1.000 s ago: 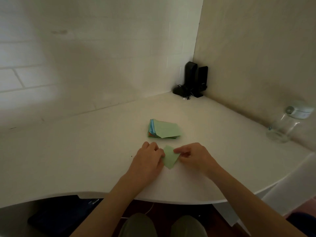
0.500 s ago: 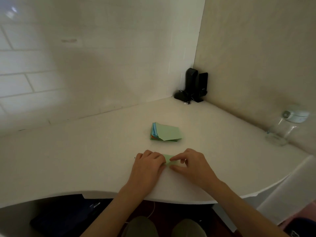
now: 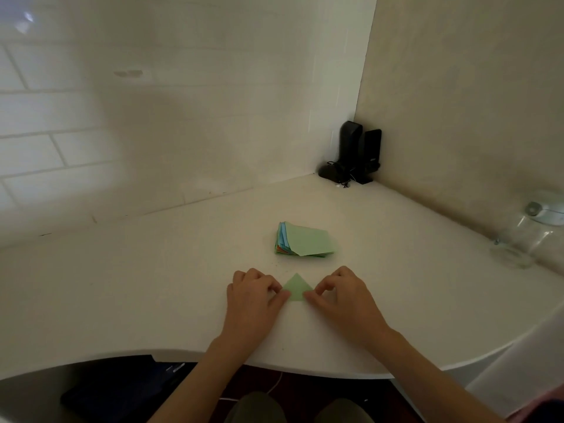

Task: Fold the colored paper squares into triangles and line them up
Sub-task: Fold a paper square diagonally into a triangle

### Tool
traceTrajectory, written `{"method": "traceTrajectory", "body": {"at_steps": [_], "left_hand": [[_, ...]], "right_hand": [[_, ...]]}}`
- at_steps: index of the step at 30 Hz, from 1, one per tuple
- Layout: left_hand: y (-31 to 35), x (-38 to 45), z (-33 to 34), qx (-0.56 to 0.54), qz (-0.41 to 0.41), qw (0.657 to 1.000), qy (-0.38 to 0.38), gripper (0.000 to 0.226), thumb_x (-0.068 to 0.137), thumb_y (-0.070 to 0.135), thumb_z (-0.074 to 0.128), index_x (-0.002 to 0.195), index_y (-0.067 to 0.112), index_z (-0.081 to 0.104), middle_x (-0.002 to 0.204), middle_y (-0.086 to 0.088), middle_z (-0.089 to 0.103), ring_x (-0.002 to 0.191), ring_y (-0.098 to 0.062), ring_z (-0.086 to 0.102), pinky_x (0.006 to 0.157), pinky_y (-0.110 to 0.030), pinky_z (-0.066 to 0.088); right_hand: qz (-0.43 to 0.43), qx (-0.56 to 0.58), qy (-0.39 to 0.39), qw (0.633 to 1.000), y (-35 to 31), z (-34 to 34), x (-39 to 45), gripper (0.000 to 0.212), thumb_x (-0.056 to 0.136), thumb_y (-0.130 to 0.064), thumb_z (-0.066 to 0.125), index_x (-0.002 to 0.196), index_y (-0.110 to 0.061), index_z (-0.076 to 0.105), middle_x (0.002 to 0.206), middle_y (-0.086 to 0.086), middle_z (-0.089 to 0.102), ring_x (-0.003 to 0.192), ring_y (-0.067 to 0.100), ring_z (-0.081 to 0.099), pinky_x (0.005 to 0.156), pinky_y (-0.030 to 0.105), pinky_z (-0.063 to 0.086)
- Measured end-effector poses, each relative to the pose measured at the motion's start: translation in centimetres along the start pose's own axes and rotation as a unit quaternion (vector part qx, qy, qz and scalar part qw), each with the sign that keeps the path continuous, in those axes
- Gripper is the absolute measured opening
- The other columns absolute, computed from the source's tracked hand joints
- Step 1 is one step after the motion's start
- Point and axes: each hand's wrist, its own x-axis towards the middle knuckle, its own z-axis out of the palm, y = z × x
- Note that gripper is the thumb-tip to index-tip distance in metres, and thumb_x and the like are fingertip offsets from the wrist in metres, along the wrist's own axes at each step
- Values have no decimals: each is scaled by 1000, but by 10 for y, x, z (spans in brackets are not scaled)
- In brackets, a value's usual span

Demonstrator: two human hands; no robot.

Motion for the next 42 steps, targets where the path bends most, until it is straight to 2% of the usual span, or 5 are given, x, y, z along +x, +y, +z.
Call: {"method": "traceTrajectory", "body": {"at_steps": [10, 21, 26, 33, 42], "left_hand": [[7, 1, 10, 90, -24, 996, -3, 36, 83, 62, 51, 86, 27, 60, 94, 8, 49, 95, -15, 39, 76, -28, 26], [-11, 3, -7, -54, -6, 998, -30, 10, 81, 25, 71, 84, 18, 64, 87, 6, 53, 88, -13, 41, 72, -19, 30], [6, -5, -7, -24, 17, 999, -13, 20, 86, 7, 61, 104, 15, 62, 95, 3, 53, 92, -15, 48, 73, -21, 36], [40, -4, -2, 24, -43, 998, -50, 37, 90, 33, 60, 122, 19, 47, 117, -2, 46, 104, -17, 45, 83, -22, 37], [31, 2, -4, -98, -101, 988, -70, 24, 81, 22, 71, 101, 19, 59, 83, 5, 60, 73, -8, 54, 64, -15, 41]], "right_hand": [[46, -61, 19, 997, -4, 12, 6, 40, 73, -70, 56, 74, -29, 57, 86, -11, 47, 82, 10, 52, 77, 28, 42], [78, 79, -18, 994, 7, 0, 12, 22, 73, -36, 76, 76, -29, 55, 84, -8, 59, 76, 2, 52, 69, 22, 45], [58, 93, -9, 994, 7, 0, 8, 17, 75, -30, 75, 76, -26, 58, 84, -7, 60, 73, 1, 50, 62, 15, 37], [48, 85, 1, 995, 7, 4, 6, 18, 76, -31, 73, 77, -29, 55, 86, -6, 59, 77, 5, 52, 70, 22, 43], [12, 70, 29, 997, 5, 5, 8, 15, 76, -25, 73, 80, -29, 58, 85, -10, 61, 72, 4, 52, 68, 22, 46]]}}
